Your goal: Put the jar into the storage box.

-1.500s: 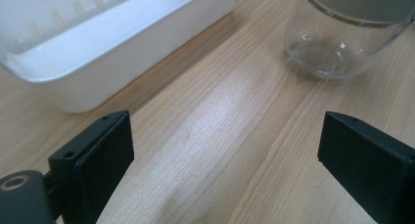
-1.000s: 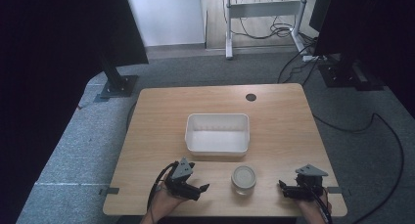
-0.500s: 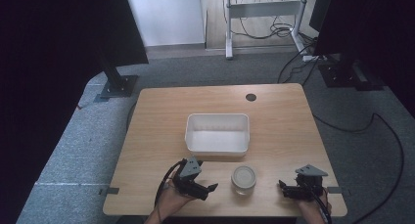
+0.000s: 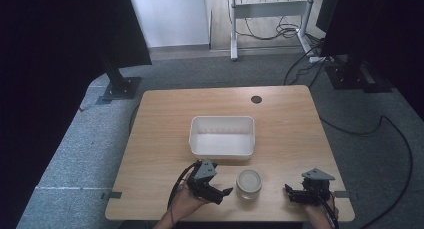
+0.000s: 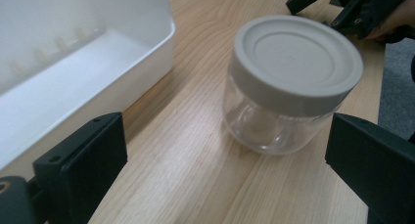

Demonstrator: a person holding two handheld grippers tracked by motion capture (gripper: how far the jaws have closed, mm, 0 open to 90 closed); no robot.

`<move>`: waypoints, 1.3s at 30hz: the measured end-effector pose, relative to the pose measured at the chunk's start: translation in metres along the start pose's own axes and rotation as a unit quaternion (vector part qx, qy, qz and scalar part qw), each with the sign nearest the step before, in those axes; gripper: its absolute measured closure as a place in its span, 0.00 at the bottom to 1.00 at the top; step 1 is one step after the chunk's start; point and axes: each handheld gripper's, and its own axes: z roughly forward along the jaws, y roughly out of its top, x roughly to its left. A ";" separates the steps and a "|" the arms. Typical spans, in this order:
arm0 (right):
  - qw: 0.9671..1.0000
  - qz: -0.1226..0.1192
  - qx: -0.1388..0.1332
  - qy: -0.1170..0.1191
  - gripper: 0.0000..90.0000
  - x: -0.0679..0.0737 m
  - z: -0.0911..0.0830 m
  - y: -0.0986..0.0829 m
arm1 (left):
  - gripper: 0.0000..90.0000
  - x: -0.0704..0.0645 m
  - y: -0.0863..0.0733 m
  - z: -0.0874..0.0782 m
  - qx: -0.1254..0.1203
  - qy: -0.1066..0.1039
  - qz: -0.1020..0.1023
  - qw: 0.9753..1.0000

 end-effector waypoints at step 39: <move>1.000 0.000 0.000 -0.001 0.04 0.000 0.000 0.000 | 0.02 -0.035 0.018 0.061 0.019 -0.032 0.042 0.998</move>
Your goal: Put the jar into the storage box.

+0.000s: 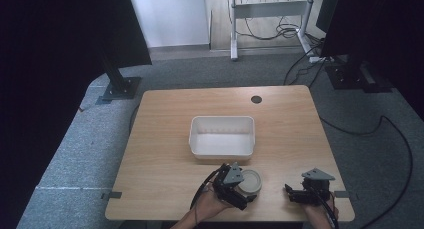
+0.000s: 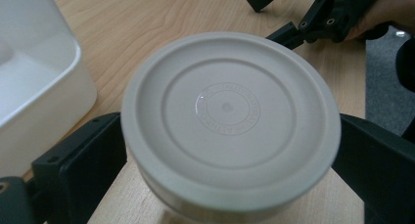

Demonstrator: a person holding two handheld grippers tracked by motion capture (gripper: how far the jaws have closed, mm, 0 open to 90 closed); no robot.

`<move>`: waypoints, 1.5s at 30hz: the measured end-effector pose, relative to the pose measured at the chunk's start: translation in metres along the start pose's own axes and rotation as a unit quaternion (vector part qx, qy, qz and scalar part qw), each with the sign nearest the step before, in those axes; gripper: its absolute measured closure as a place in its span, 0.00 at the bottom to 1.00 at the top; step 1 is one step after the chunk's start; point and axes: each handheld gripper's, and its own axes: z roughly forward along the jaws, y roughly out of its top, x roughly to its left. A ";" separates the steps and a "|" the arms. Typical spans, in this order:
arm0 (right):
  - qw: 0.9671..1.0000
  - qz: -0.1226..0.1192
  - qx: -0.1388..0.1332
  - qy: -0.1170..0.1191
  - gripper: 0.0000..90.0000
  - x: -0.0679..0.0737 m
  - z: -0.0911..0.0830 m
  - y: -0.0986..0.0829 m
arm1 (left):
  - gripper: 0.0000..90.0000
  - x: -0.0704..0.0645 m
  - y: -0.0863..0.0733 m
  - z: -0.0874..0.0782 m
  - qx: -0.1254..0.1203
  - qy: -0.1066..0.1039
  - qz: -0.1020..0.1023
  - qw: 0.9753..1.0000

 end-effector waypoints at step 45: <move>1.000 0.000 0.000 -0.001 0.04 0.000 0.000 0.000 | 0.12 0.013 0.004 -0.001 0.004 0.050 -0.003 0.999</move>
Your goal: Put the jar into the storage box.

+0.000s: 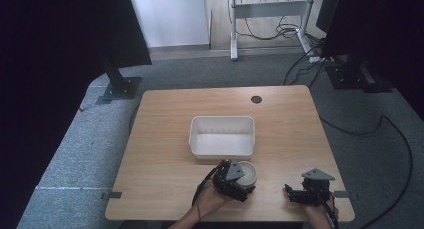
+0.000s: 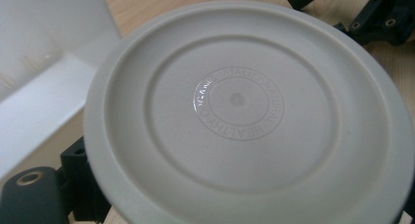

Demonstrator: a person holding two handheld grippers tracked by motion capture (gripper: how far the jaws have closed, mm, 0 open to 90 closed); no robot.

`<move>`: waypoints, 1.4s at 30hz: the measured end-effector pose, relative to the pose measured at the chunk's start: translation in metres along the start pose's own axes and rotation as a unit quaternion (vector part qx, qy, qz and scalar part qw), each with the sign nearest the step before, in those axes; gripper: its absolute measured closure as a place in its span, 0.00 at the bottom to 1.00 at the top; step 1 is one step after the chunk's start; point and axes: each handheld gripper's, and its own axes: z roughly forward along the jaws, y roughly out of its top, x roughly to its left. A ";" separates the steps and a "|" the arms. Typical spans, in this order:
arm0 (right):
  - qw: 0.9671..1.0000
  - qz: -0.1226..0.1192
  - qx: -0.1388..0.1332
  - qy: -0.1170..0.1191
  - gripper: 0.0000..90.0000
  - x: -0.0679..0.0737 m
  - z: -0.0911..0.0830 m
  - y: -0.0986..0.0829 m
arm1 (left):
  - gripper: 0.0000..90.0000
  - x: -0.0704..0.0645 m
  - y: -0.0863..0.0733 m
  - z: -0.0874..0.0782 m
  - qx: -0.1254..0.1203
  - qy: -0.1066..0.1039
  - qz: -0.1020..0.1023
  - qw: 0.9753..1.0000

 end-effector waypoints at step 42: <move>1.000 0.000 0.000 0.000 0.04 0.000 0.000 0.000 | 0.12 0.083 0.024 -0.019 -0.011 0.085 -0.047 0.995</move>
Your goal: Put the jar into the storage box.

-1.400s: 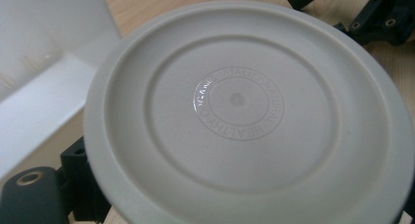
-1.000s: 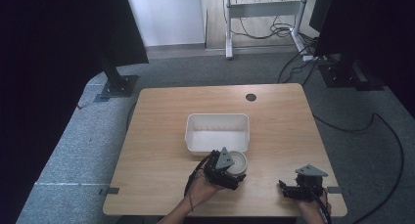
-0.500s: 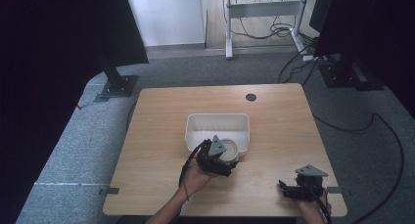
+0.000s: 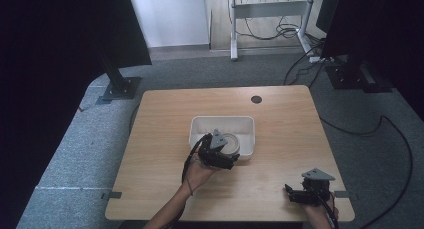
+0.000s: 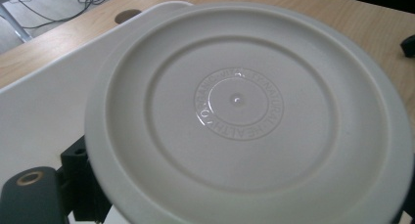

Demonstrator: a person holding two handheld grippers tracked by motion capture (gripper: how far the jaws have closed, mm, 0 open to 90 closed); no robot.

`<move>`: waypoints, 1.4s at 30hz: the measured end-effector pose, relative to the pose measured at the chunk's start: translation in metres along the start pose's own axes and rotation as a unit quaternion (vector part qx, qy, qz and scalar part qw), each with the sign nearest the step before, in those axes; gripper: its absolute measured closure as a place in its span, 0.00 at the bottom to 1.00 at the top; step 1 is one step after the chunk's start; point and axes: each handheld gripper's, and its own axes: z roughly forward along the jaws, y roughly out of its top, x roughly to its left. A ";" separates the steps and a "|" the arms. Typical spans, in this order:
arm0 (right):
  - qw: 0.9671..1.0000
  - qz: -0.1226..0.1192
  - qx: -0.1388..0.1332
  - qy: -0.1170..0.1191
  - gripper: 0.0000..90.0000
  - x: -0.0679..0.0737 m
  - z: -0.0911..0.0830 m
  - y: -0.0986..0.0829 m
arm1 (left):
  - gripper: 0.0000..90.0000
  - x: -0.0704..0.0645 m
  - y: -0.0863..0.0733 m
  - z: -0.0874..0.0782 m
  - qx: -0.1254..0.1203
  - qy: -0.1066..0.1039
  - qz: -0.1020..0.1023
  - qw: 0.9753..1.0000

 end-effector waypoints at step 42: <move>1.000 0.000 0.000 0.001 0.04 0.000 0.000 0.000 | 0.12 0.029 -0.016 0.053 0.027 0.064 -0.044 0.997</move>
